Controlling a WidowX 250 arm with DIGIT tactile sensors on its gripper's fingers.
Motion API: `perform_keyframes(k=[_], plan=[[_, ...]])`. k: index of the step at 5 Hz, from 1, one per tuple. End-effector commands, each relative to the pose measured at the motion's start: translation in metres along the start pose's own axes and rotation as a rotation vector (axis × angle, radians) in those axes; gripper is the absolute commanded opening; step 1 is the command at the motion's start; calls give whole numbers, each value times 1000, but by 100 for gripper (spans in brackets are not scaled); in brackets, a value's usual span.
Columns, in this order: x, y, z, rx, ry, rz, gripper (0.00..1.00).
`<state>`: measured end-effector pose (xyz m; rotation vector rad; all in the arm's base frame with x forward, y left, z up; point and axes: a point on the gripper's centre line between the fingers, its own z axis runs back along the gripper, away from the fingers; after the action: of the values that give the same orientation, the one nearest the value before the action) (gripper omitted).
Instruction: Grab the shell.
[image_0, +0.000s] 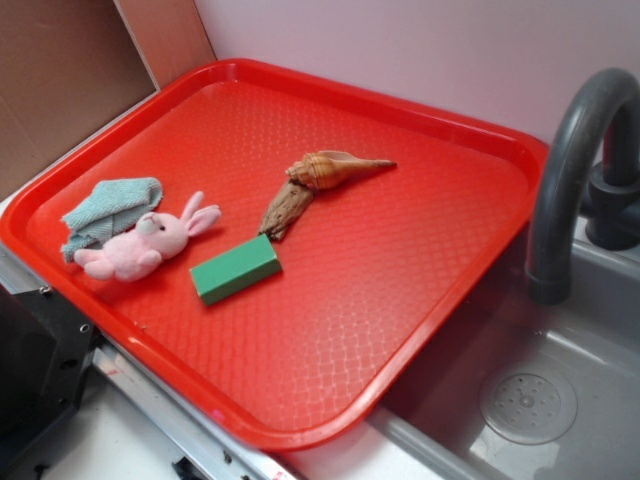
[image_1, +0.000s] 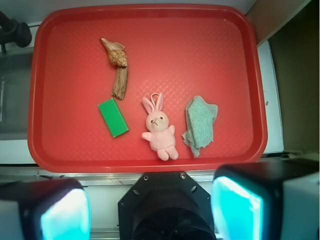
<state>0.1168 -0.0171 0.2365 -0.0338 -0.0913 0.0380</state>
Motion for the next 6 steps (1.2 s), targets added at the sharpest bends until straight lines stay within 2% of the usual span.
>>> perform_keyframes(k=[1,3,4,5,6], plan=[[0,0,0,0,0,0,100],[59,6,-43,43,-158,-141,100],[84,-4,-61,75,-229,-227,100],[105,-17,-80,83,-241,-288,100],[128,-33,-119,96,-173,-309,100]])
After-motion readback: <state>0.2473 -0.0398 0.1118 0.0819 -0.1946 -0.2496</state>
